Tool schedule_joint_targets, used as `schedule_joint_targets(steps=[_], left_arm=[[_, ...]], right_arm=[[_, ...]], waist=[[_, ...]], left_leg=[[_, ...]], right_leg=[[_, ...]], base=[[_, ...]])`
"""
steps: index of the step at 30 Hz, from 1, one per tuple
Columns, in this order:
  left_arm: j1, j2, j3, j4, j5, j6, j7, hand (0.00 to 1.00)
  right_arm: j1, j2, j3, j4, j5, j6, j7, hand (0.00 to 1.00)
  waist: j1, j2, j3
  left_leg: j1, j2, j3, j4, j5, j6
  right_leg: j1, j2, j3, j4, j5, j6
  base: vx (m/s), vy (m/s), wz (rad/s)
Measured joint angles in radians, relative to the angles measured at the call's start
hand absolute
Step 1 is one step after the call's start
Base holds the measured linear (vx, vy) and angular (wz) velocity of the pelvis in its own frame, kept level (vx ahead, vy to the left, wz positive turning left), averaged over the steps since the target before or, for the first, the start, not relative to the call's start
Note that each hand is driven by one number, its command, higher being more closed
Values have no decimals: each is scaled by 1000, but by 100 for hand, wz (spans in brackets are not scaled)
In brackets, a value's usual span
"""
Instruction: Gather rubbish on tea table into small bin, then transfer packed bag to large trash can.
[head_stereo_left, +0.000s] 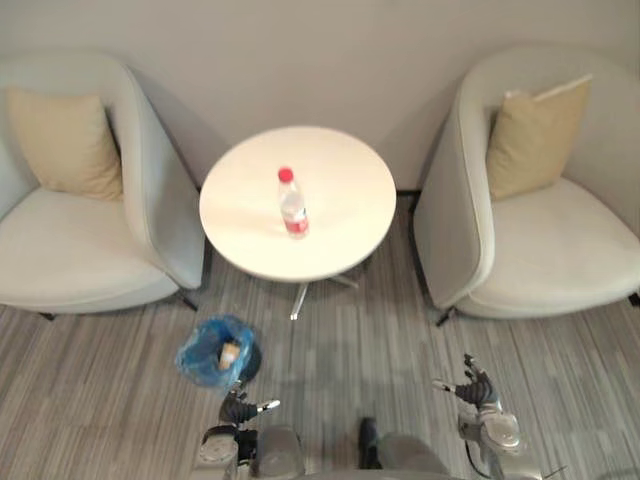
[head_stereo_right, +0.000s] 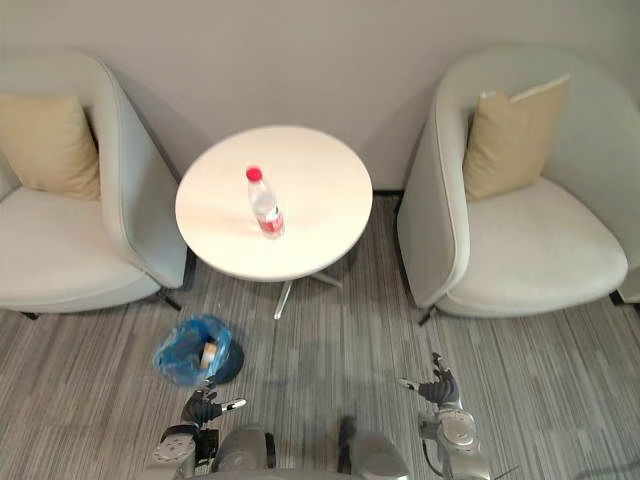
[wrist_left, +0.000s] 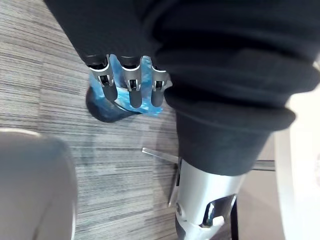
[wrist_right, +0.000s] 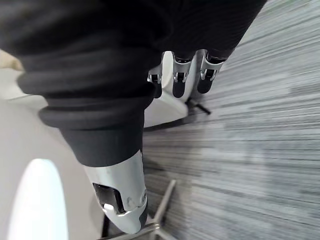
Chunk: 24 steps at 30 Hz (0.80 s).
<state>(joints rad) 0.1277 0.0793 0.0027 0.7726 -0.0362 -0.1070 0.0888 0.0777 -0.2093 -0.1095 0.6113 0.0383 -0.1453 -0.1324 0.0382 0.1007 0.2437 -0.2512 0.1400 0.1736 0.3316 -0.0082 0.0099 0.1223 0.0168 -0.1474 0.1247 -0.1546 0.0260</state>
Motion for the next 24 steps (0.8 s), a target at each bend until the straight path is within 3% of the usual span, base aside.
schedule_joint_targets(steps=[4,6,8,9,11,13,14,15,16,18,20,24], left_arm=[[13,22,16,11,-3,-7,2,0],[14,22,28,21,-2,-8,2,0],[34,47,26,23,-1,-8,3,0],[39,63,26,23,-1,-8,3,0],[38,78,27,22,-1,-15,3,0],[38,83,27,23,-1,-18,3,0],[40,82,26,24,-1,-22,3,0],[45,84,25,28,-1,-24,2,0],[41,78,26,46,0,-25,2,0],[54,61,25,66,1,-27,0,0],[71,52,26,71,1,-30,0,0],[68,47,18,104,8,-33,-2,0]], right_arm=[[17,8,10,-57,-10,9,0,0],[12,4,28,-97,-15,8,2,0],[15,6,92,-173,-41,-2,7,0],[31,7,123,-227,-51,-8,14,0],[39,4,143,-285,-62,-33,36,0],[18,2,150,-297,-80,-50,49,0],[8,-1,158,-303,-88,-51,49,0],[9,-4,172,-324,-90,-51,50,0],[8,-12,179,-327,-92,-54,50,0],[3,-38,219,-346,-114,-56,56,0],[-17,-57,256,-364,-126,-74,74,0],[-23,-57,297,-362,-132,-74,80,0]], waist=[[5,-75,-8],[7,-77,-8],[0,-86,-7],[-3,-91,-11],[-14,-98,-17],[-24,-100,-18],[-20,-105,-21],[-16,-124,-32],[-18,-116,-31],[5,-78,-58],[8,-58,-67],[6,-57,-69]], left_leg=[[36,-95,20,-7,-80,27],[58,-113,21,-6,-112,35],[124,-127,12,-36,-132,44],[150,-130,-11,-36,-135,48],[170,-132,-50,-43,-136,47],[177,-134,-104,-46,-133,43],[180,-140,-128,-43,-132,40],[180,-160,-153,-37,-141,16],[184,-157,-171,-33,-153,-2],[184,-120,-200,-57,-151,-22],[184,-101,-219,-99,-134,-50],[201,-85,-261,-155,-105,-75]], right_leg=[[-15,-109,22,126,-113,48],[-59,-132,46,259,-128,67],[-164,-154,92,534,-104,131],[-193,-152,112,589,-135,110],[-228,-132,135,545,-158,71],[-267,-106,179,449,-158,62],[-282,-100,208,365,-139,59],[-284,-116,213,246,-18,50],[-282,-120,202,253,0,58],[-257,-86,179,197,13,38],[-239,-62,151,143,39,17],[-205,-47,108,93,52,1]], base=[[292,86,13],[257,89,1],[275,46,15],[283,0,40],[292,-53,82],[246,-115,93],[207,-155,91],[200,-170,92],[196,-195,73],[195,-226,24],[118,-168,18],[46,-119,31]])
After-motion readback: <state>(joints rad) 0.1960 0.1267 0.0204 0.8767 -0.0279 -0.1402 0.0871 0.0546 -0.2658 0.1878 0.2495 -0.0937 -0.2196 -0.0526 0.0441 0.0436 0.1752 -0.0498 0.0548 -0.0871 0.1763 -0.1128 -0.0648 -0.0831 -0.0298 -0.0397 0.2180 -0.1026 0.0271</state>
